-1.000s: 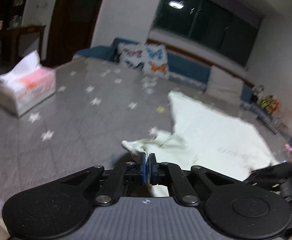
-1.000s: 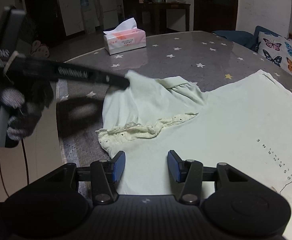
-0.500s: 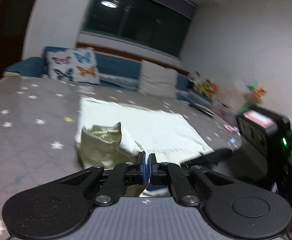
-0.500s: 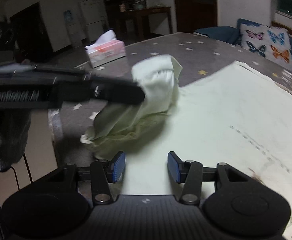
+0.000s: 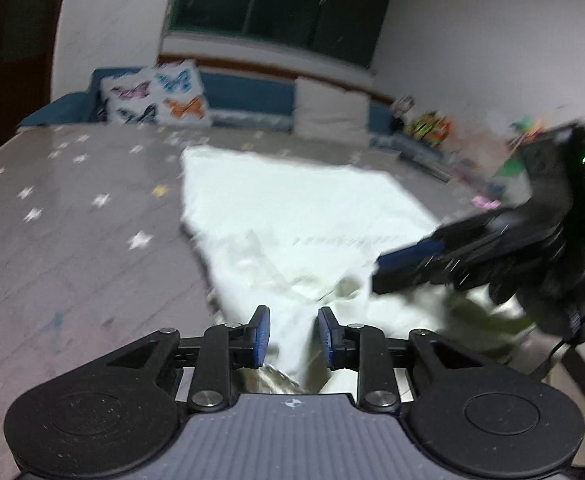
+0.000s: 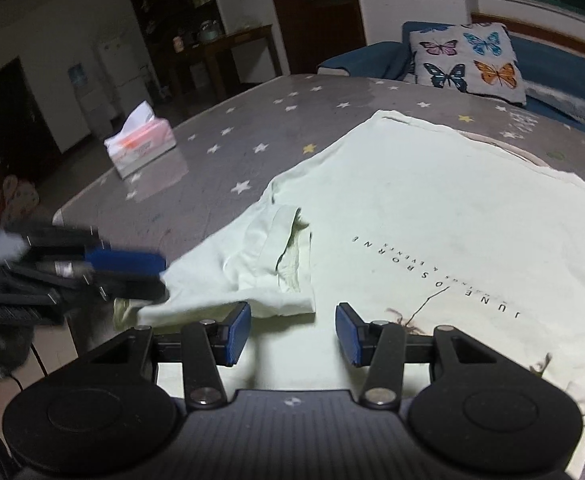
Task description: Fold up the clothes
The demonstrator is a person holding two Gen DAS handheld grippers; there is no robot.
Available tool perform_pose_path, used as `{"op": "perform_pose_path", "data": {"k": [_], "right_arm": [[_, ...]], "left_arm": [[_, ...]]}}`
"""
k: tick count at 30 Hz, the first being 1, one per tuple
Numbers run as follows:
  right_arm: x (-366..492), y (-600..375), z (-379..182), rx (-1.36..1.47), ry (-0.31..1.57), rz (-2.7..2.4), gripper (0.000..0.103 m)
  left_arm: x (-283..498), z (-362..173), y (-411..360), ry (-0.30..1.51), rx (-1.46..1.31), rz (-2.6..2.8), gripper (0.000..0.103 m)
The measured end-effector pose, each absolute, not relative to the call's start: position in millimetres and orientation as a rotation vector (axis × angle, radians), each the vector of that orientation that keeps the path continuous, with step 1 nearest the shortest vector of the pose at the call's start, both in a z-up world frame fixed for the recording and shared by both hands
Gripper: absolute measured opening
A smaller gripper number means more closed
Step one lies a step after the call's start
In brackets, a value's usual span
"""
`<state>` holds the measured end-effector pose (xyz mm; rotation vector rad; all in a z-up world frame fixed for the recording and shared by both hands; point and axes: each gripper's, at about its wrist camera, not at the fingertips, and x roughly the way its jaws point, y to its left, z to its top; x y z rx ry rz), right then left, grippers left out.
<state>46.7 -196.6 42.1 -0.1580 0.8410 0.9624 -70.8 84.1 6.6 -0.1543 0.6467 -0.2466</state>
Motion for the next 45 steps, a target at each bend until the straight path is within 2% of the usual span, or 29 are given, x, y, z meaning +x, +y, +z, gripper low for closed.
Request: {"op": "perform_pose_path", "data": {"k": [3, 10, 12, 16, 18, 20, 23, 31, 35, 37, 39, 45], "right_arm": [[49, -198, 42, -0.123, 0.853, 0.971, 0.047], [54, -198, 41, -0.086, 0.875, 0.950, 0.047], [57, -198, 39, -0.052, 0.898, 0.945, 0.046], [62, -193, 31, -0.017, 0.953, 0.936, 0.039], [63, -190, 28, -0.009, 0.971, 0.934, 0.037], [65, -191, 29, 0.020, 0.985, 0.936, 0.037], [66, -194, 34, 0.055, 0.979, 0.935, 0.037], [65, -188, 29, 0.040, 1.010, 0.939, 0.037], [58, -182, 25, 0.034, 1.019, 0.973, 0.035], [55, -179, 23, -0.005, 1.019, 0.975, 0.035], [51, -175, 22, -0.057, 1.005, 0.969, 0.035], [48, -174, 44, -0.094, 0.904, 0.991, 0.032]], "left_arm": [[-80, 10, 84, 0.636, -0.121, -0.246, 0.046], [-94, 16, 67, 0.597, 0.005, -0.254, 0.054], [-94, 12, 60, 0.595, 0.060, -0.254, 0.054], [-94, 1, 49, 0.592, 0.167, -0.230, 0.051], [-95, -2, 48, 0.587, 0.191, -0.225, 0.035], [-97, -3, 49, 0.581, 0.203, -0.220, 0.024], [-99, -1, 54, 0.574, 0.195, -0.214, 0.018], [-103, 0, 63, 0.590, 0.177, -0.201, 0.018], [-105, 2, 76, 0.610, 0.140, -0.181, 0.022], [-107, 4, 83, 0.622, 0.118, -0.179, 0.028], [-110, 8, 88, 0.617, 0.109, -0.176, 0.037], [-108, 29, 95, 0.538, 0.034, -0.195, 0.038]]}}
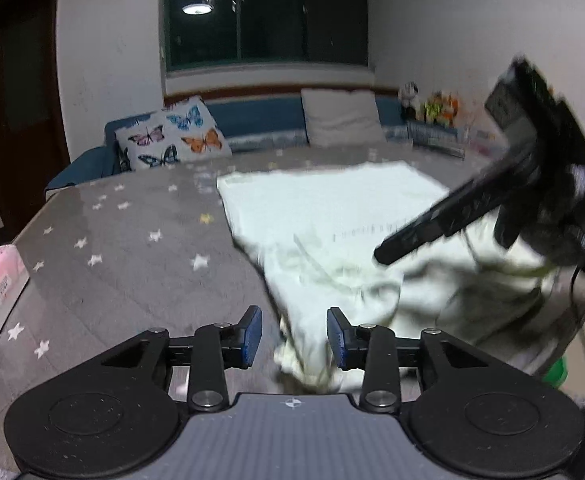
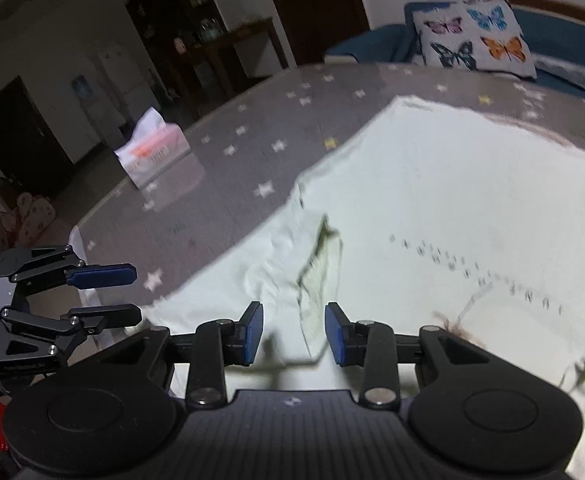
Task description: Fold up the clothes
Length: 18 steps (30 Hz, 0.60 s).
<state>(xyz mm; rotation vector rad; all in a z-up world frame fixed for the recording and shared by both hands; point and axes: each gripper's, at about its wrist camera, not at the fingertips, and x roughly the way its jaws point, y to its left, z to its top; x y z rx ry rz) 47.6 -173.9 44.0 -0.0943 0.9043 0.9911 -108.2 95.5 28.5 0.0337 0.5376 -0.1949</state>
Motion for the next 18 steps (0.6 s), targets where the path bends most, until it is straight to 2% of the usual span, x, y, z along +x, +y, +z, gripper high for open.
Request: {"op": "perform_pose_path", "data": {"k": [5, 13, 15, 16, 18], "right_arm": [[56, -154, 37, -0.099, 0.907, 1.005, 0.022], [64, -138, 19, -0.094, 0.938, 0.991, 0.018], [62, -136, 18, -0.101, 0.935, 0.995, 0.013], [61, -135, 18, -0.105, 0.928, 0.991, 0.007], [60, -136, 21, -0.104, 0.913, 0.982, 0.004]], "left_arm": [[-86, 22, 87, 0.534, -0.015, -0.238, 0.036], [-74, -5, 79, 0.608, -0.018, -0.270, 0.036], [-75, -8, 80, 0.615, -0.021, -0.267, 0.036], [-75, -8, 80, 0.616, -0.020, -0.267, 0.036], [-75, -9, 82, 0.619, -0.016, -0.269, 0.038]]}}
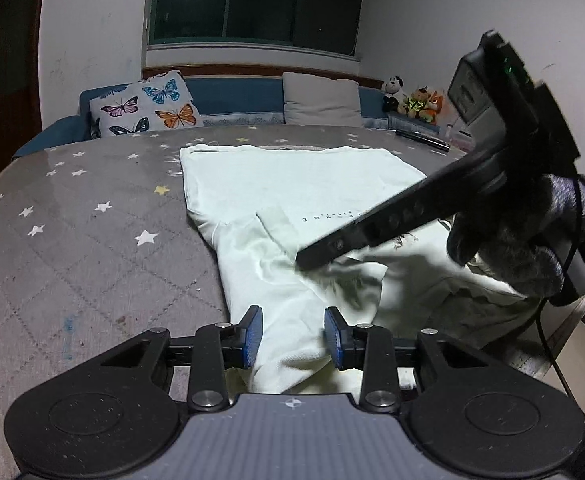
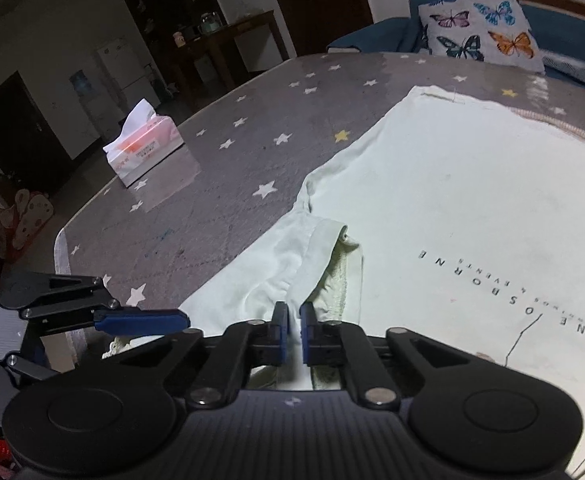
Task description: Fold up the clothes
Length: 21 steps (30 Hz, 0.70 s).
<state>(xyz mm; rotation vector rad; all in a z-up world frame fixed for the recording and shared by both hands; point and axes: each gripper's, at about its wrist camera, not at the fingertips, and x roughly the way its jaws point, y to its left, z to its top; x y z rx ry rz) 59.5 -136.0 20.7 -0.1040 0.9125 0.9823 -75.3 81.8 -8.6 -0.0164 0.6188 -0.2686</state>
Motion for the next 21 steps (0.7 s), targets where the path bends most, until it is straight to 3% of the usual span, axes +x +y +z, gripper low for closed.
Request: {"op": "perform_pose_path", "data": {"k": [9, 21], "right_arm": [[65, -136, 18, -0.124, 0.908, 0.940, 0.003], [70, -128, 44, -0.145, 0.812, 0.918, 0.010]], "left_arm": [[-76, -11, 85, 0.636, -0.002, -0.273, 0.038], [-65, 3, 83, 0.598, 0.011, -0.285, 0.038]]}}
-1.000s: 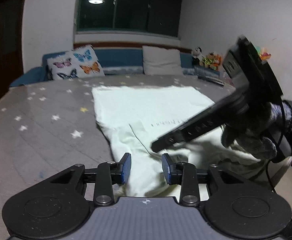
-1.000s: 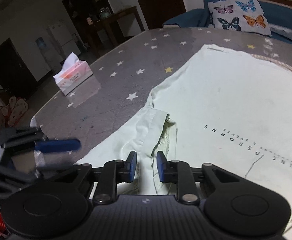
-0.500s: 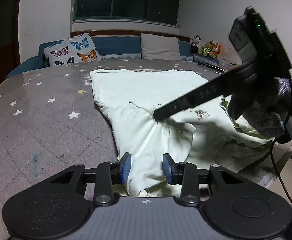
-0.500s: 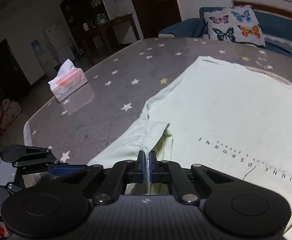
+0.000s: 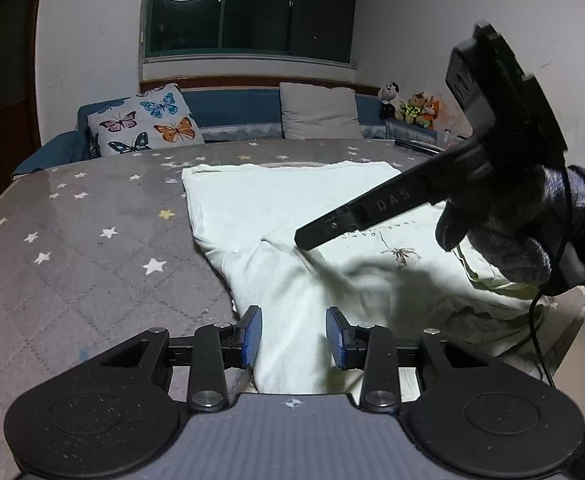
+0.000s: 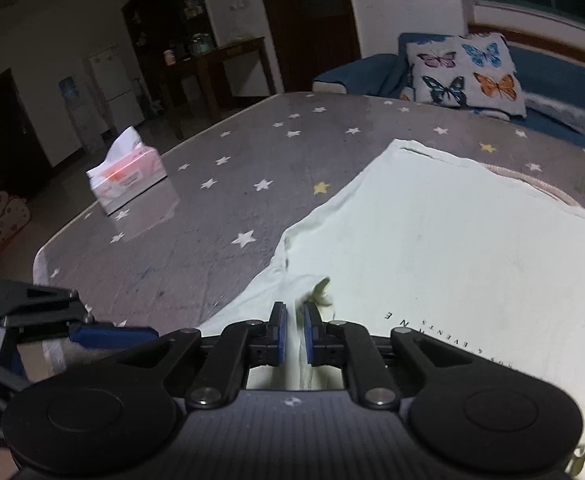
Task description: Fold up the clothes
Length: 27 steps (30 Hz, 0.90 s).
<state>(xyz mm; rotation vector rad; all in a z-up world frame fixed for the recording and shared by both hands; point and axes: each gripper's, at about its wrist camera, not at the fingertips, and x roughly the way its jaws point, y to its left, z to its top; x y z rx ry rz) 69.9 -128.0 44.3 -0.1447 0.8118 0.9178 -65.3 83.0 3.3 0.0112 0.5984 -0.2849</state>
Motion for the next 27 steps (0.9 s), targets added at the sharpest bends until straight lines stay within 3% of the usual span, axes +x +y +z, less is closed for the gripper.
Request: {"op": "perform_pose_path", "data": {"k": [11, 18, 27], "right_arm": [[77, -122, 45, -0.134, 0.811, 0.956, 0.010], [95, -101, 21, -0.124, 0.916, 0.982, 0.010], [52, -139, 39, -0.219, 0.910, 1.059, 0.010]], "left_arm": [[-70, -8, 86, 0.651, 0.038, -0.314, 0.038], [-72, -2, 88, 0.646, 0.042, -0.300, 0.039], [-62, 3, 76, 0.621, 0.074, -0.313, 0.039]]}}
